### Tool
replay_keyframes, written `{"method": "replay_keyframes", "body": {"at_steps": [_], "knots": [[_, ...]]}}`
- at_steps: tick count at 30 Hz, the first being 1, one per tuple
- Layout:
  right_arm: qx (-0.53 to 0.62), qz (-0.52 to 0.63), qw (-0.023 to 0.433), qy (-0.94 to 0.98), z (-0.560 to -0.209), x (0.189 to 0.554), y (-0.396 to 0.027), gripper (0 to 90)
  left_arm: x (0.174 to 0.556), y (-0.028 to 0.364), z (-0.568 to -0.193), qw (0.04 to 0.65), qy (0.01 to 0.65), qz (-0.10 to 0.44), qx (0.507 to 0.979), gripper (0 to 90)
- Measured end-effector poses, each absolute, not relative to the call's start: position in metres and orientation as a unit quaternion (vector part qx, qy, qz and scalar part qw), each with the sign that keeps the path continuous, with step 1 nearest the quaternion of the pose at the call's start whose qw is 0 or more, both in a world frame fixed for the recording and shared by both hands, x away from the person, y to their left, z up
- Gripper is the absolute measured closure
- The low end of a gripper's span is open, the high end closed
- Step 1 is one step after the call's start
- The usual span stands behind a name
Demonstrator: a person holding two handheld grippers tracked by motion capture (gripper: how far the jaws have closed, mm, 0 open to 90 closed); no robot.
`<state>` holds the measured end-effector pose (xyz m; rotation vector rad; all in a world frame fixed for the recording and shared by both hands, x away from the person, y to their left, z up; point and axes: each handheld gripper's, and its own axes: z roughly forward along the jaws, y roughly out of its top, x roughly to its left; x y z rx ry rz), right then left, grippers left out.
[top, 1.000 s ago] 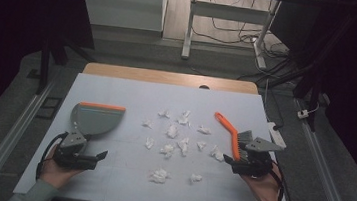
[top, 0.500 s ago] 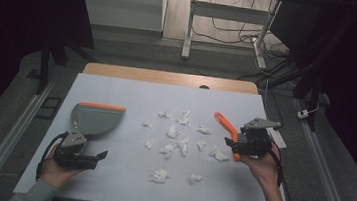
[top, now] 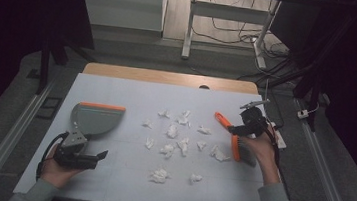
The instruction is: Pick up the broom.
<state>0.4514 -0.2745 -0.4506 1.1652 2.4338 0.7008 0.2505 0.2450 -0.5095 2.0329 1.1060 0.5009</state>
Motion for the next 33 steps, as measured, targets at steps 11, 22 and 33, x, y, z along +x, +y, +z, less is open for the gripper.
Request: {"method": "replay_keyframes", "body": {"at_steps": [11,22,33], "knots": [[0.433,0.165,0.145,0.874,-0.478,0.488,-0.272,33.3,0.250,0.243,-0.511,0.373,0.433,0.196,0.797,17.1],[0.438,0.152,0.118,0.878,-0.485,0.492,-0.273,43.9,0.251,0.241,-0.512,0.366,0.430,0.198,0.801,17.1],[0.445,0.130,0.094,0.881,-0.489,0.493,-0.266,68.7,0.249,0.240,-0.512,0.369,0.425,0.198,0.803,17.0]]}}
